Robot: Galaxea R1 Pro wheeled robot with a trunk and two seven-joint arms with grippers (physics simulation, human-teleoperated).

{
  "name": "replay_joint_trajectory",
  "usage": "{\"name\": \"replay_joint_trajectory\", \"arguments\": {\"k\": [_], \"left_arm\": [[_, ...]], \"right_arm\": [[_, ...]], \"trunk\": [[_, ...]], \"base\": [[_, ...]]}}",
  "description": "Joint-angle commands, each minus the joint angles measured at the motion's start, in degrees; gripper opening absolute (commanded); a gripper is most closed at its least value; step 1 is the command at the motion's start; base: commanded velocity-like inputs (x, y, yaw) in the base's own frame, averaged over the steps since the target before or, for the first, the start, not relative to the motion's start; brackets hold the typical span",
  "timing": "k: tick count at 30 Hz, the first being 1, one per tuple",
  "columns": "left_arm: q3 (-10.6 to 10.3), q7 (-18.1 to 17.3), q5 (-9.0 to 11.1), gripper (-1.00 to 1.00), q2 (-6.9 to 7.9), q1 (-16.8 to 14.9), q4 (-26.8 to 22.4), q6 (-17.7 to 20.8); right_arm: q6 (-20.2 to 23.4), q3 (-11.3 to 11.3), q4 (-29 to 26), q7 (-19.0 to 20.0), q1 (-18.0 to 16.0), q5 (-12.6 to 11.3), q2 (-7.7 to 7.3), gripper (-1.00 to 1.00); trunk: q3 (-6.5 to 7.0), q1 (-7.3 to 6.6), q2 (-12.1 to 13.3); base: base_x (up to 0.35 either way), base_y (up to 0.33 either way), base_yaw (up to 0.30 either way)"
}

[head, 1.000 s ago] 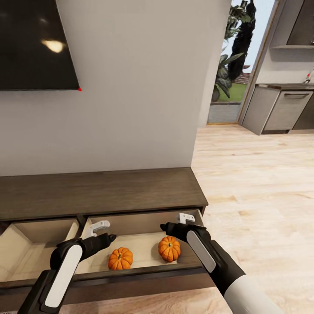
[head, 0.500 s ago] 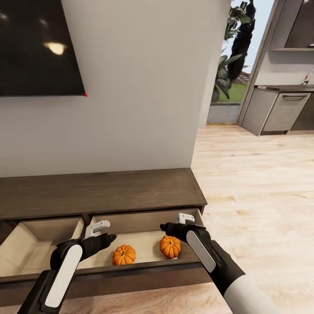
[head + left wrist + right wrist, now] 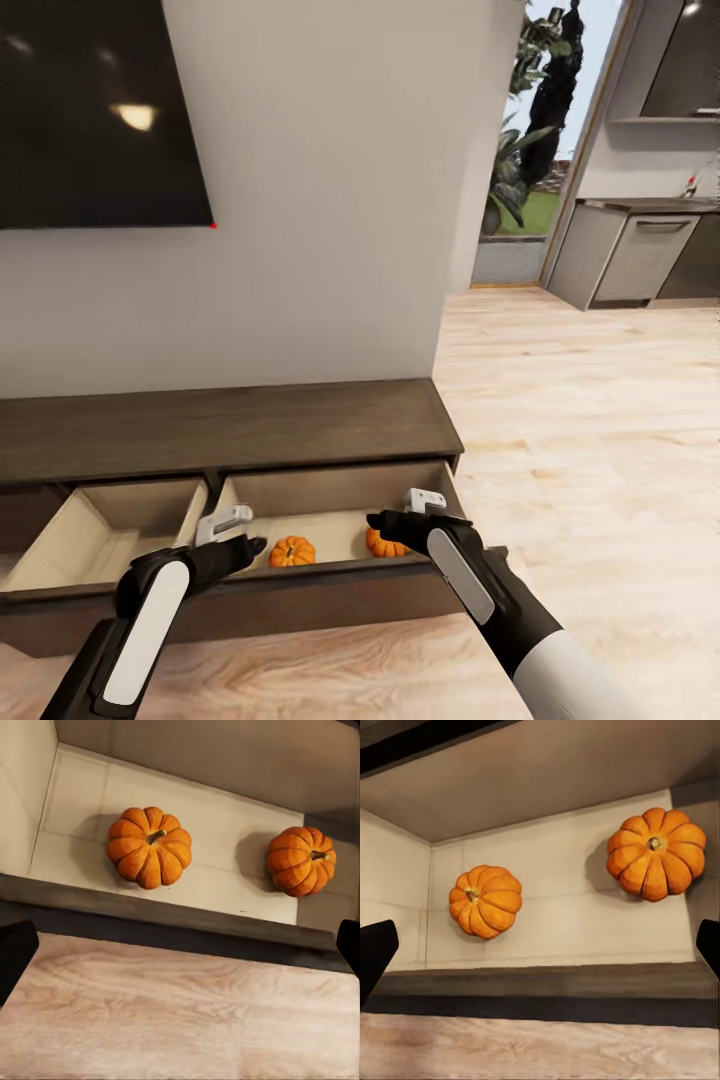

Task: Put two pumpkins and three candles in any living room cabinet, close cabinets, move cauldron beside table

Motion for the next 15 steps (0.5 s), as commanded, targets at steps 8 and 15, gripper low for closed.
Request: {"name": "replay_joint_trajectory", "arguments": {"k": [8, 15], "left_arm": [[-0.4, 0.64, 0.57, 1.0, 0.05, -0.03, 0.01, 0.09], [-0.78, 0.74, 0.5, 1.0, 0.05, -0.03, 0.3, -0.04]], "right_arm": [[-0.08, 0.14, -0.07, -0.46, 0.02, -0.57, -0.02, 1.0], [-0.1, 0.18, 0.27, -0.42, 0.0, -0.14, -0.02, 1.0]], "trunk": [[1.39, -1.81, 3.2], [2.65, -3.34, 6.01]], "base": [[-0.327, 0.0, 0.0], [-0.328, 0.0, 0.0]]}}
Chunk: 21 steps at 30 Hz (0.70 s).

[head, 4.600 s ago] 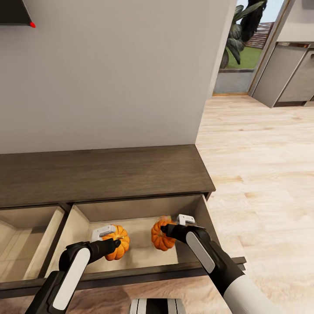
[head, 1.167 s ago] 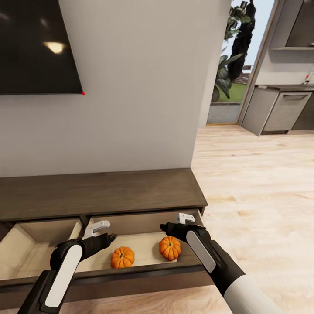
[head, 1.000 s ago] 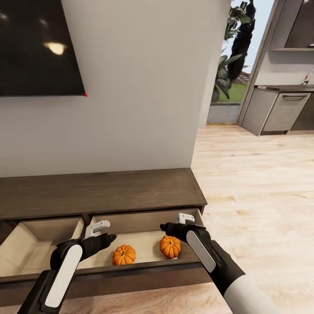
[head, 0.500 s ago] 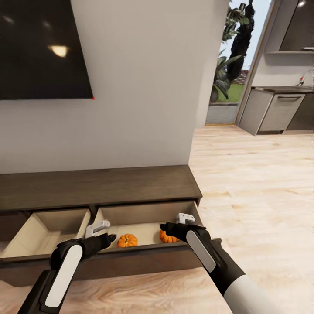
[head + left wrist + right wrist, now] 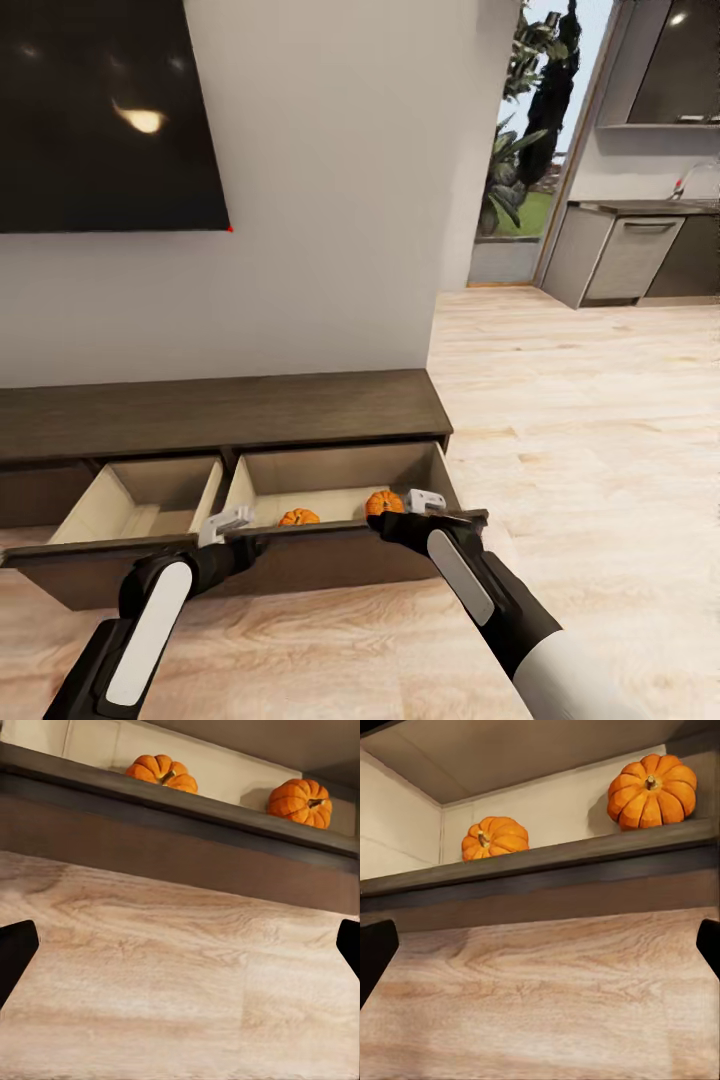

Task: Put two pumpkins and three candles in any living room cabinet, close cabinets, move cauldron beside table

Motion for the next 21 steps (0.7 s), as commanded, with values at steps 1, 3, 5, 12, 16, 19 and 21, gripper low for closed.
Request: {"name": "replay_joint_trajectory", "arguments": {"k": [1, 3, 5, 12, 16, 19, 21], "left_arm": [[-0.1, 0.67, 0.53, 1.0, 0.05, -0.03, 0.03, 0.03], [-0.19, 0.85, 0.31, 1.0, 0.05, -0.03, 0.16, -0.14], [-0.3, 1.08, 0.01, 1.0, 0.05, -0.03, 0.34, -0.25], [-2.67, 1.25, -0.7, 1.0, 0.11, -0.03, 0.47, -0.48], [-5.45, 1.3, -4.35, 1.0, 0.09, -0.03, 0.47, -0.56], [-6.91, 1.28, -9.41, 1.0, -0.01, 0.02, 0.47, -1.57], [-7.19, 1.26, -10.52, 1.0, 0.01, 0.04, 0.47, -2.32]], "right_arm": [[0.14, 0.11, 0.17, -0.6, -0.04, -0.56, -0.02, 1.0], [0.2, 0.14, 0.34, -0.65, -0.06, -0.5, -0.02, 1.0], [0.29, 0.16, 0.47, -0.71, -0.05, -0.51, -0.02, 1.0], [0.27, 0.12, 1.0, -0.76, -0.04, -0.5, -0.12, 1.0], [0.01, 0.11, 1.34, -0.68, -0.04, -0.46, -0.18, 1.0], [0.05, 0.17, 1.43, -0.66, -0.01, -0.46, -0.15, 1.0], [-0.03, 0.4, 1.49, -0.66, -0.02, -0.42, -0.13, 1.0]], "trunk": [[0.14, -0.27, 0.39], [0.49, -0.71, 1.19], [0.85, -1.15, 1.99], [1.21, -1.59, 2.8], [1.21, -1.59, 2.8], [1.21, -1.59, 2.8], [1.21, -1.59, 2.8]], "base": [[-0.335, 0.0, 0.0], [-0.337, 0.0, 0.0], [-0.338, 0.0, 0.0], [-0.339, 0.0, 0.0], [-0.337, 0.0, 0.0], [-0.267, 0.0, 0.0], [-0.093, 0.0, 0.0]]}}
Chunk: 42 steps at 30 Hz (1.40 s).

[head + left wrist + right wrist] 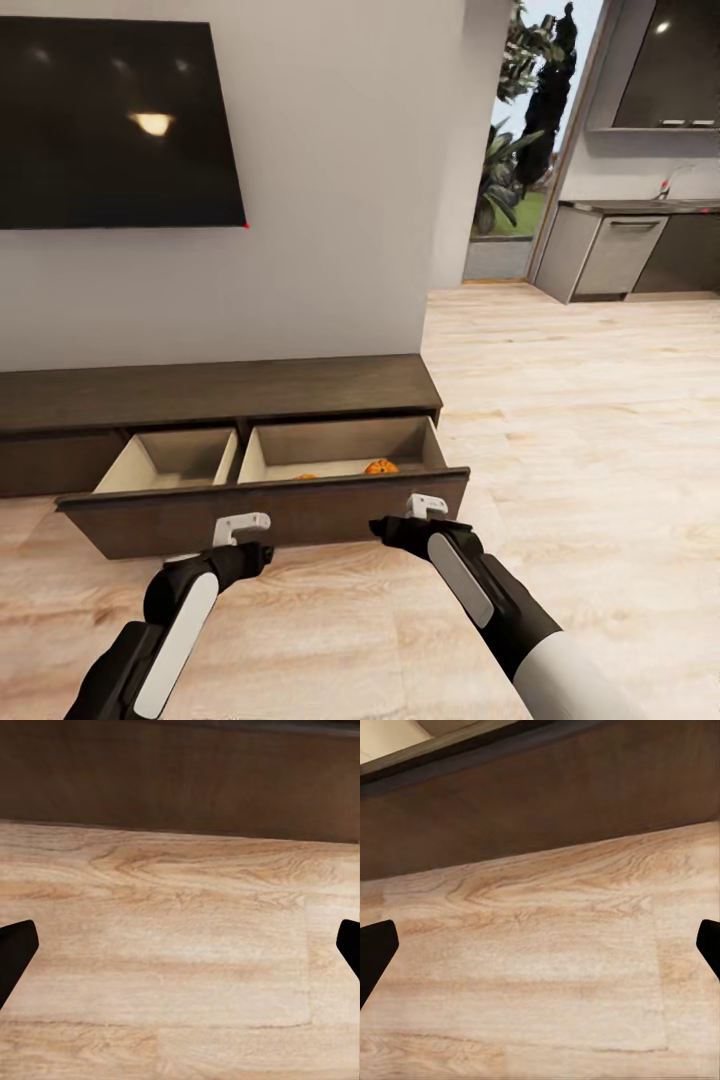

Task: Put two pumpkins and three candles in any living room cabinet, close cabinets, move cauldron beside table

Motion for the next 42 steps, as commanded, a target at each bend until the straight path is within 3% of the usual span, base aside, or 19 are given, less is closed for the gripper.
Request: {"name": "replay_joint_trajectory", "arguments": {"k": [1, 16, 21, 27, 33, 42], "left_arm": [[-0.16, 0.6, 0.45, 1.0, 0.04, -0.04, -0.06, 0.01], [-0.37, 0.32, 0.24, 1.0, 0.02, 0.04, 0.07, -2.56], [-0.68, 0.17, 0.02, 1.0, 0.01, 0.05, 1.1, -2.85], [-2.28, 0.15, -0.12, 1.0, 0.09, 0.13, 1.26, -5.98], [-2.62, 0.02, -0.28, 1.0, 0.33, 0.14, 0.93, -6.31], [-2.74, -0.19, -0.21, 1.0, 0.24, 0.14, 1.08, -6.82]], "right_arm": [[0.04, 0.21, -0.07, -0.57, -0.04, -0.58, -0.01, 1.0], [-0.66, 0.6, -0.08, -0.48, -0.03, -0.3, -0.1, 1.0], [-3.88, 0.53, -0.07, -0.48, -0.03, -0.17, -0.34, 1.0], [-6.14, 0.59, -0.01, -0.48, -0.03, -0.11, -0.13, 1.0], [-7.24, 0.68, 0.04, -0.48, -0.03, 1.52, -0.19, 1.0], [-7.3, 2.68, 0.02, -0.56, -0.03, 1.69, -0.12, 1.0]], "trunk": [[-0.05, -0.01, -0.03], [-2.38, 2.84, -5.24], [-3.28, 3.94, -7.24], [-4.36, 5.26, -9.65], [-5.44, 6.57, -12.06], [-7.05, 8.55, -15.67]], "base": [[-0.058, 0.0, 0.0], [-0.006, 0.0, 0.0], [0.0, 0.0, 0.0], [0.0, 0.0, 0.0], [0.0, 0.0, 0.0], [0.0, 0.0, 0.0]]}}
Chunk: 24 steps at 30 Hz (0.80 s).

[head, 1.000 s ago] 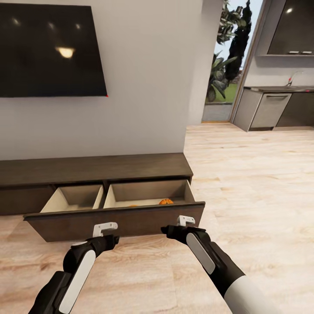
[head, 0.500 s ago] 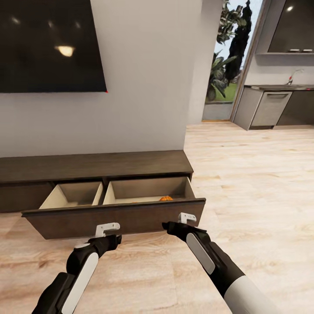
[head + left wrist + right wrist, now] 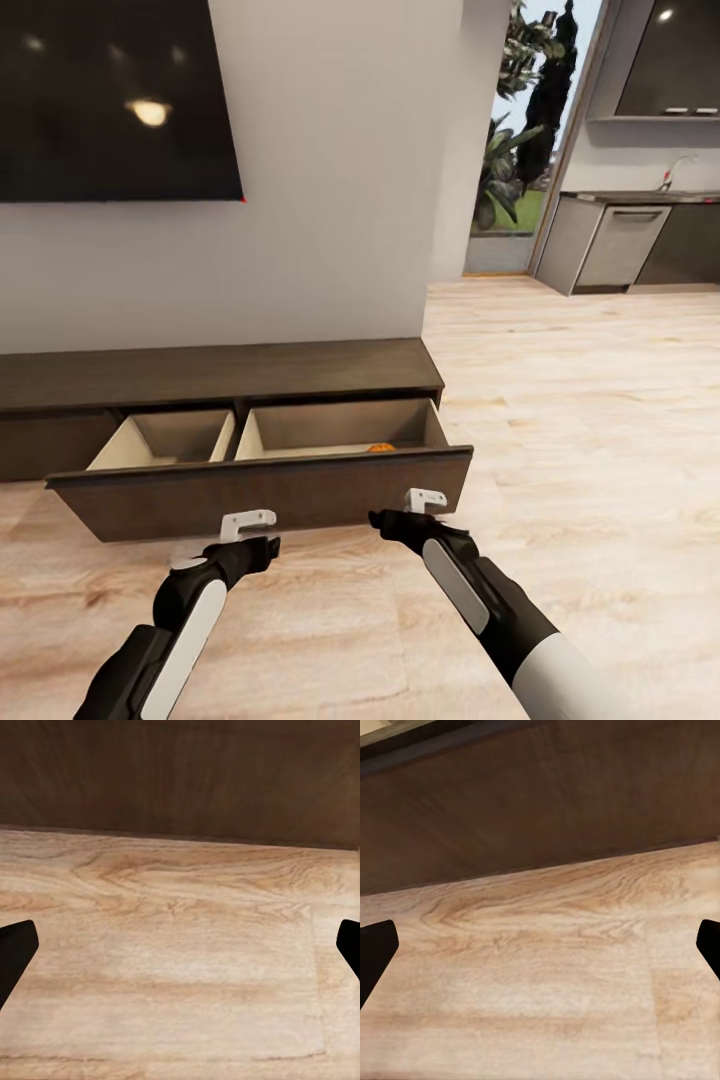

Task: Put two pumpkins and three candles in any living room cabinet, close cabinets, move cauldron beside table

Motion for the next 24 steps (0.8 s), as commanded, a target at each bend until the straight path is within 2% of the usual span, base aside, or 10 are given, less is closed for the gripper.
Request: {"name": "replay_joint_trajectory", "arguments": {"k": [1, 3, 11, 17, 24], "left_arm": [[-0.31, 0.57, 0.61, 1.0, 0.11, -0.04, 0.03, -2.64], [-0.37, 0.53, 0.65, 1.0, 0.2, -0.04, 0.09, -4.57], [-0.43, 0.5, 0.53, 1.0, 0.42, -0.04, 0.16, -5.59], [-0.45, 0.58, 0.43, 1.0, 0.41, -0.04, 0.2, -5.96], [-0.43, 0.59, -0.03, 1.0, 0.44, -0.04, 1.05, -6.63]], "right_arm": [[0.07, 0.22, -0.13, -0.57, -0.05, -0.55, -0.04, 1.0], [0.07, 0.2, -0.14, -0.57, -0.05, -0.54, -0.12, 1.0], [-0.84, 0.44, -0.01, -0.62, -0.05, 0.12, -0.18, 1.0], [-7.49, 2.01, 3.13, -0.84, 0.12, 4.14, 0.12, 1.0], [-13.67, 3.56, 6.74, -1.23, 0.13, 5.32, 0.13, 1.0]], "trunk": [[-0.24, 0.22, -0.44], [-0.6, 0.65, -1.24], [-2.03, 2.41, -4.45], [-3.11, 3.73, -6.86], [-4.37, 5.27, -9.66]], "base": [[0.0, 0.0, 0.0], [0.0, 0.0, 0.0], [0.0, 0.0, 0.0], [0.0, 0.0, 0.0], [0.0, 0.0, 0.0]]}}
